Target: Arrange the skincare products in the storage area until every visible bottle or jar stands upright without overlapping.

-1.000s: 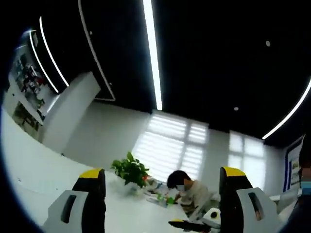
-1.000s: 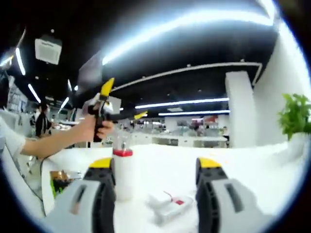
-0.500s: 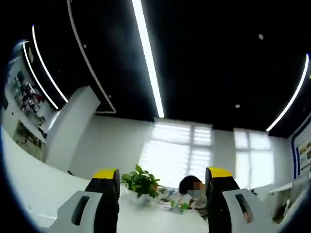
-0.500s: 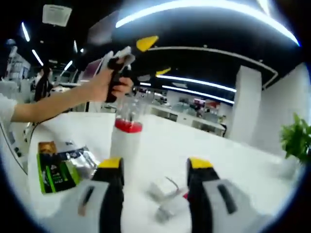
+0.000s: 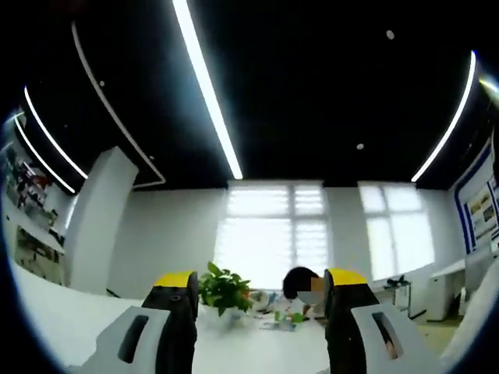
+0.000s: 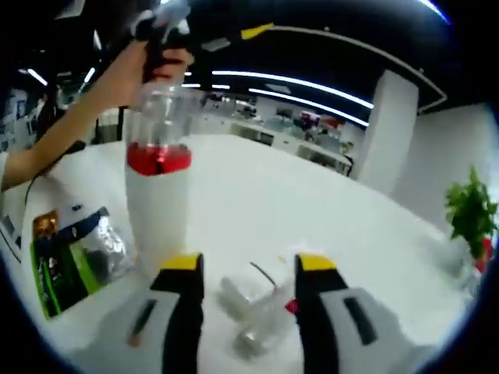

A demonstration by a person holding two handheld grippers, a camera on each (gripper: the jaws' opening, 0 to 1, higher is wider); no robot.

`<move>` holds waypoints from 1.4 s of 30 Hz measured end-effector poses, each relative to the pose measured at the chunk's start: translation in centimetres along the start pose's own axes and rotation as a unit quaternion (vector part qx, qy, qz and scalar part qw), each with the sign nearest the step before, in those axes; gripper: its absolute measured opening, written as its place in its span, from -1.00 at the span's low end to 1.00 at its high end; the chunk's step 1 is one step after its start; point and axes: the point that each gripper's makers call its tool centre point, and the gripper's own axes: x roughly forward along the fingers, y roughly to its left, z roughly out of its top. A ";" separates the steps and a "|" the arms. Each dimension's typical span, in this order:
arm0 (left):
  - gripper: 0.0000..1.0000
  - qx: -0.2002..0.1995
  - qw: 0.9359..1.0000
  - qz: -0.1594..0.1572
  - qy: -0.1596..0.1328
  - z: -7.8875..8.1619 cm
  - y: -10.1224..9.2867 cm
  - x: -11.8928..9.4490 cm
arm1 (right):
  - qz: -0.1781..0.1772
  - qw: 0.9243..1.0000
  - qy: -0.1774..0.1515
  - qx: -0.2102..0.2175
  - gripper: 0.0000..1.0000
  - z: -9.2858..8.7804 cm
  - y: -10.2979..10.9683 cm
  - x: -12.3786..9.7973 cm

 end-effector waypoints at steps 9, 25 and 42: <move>0.45 -0.007 1.000 -0.007 0.005 -0.7 1.1 0.3 | 0.033 0.999 0.036 0.022 0.15 -0.8 0.7 2.1; 0.51 -0.011 0.999 0.026 0.027 -2.0 4.7 -0.6 | 0.028 0.996 0.079 0.043 0.10 -1.8 0.8 3.9; 0.50 -0.019 0.998 0.043 0.045 -3.2 6.5 -1.2 | 0.049 0.990 0.101 0.082 0.03 -2.7 -0.7 4.7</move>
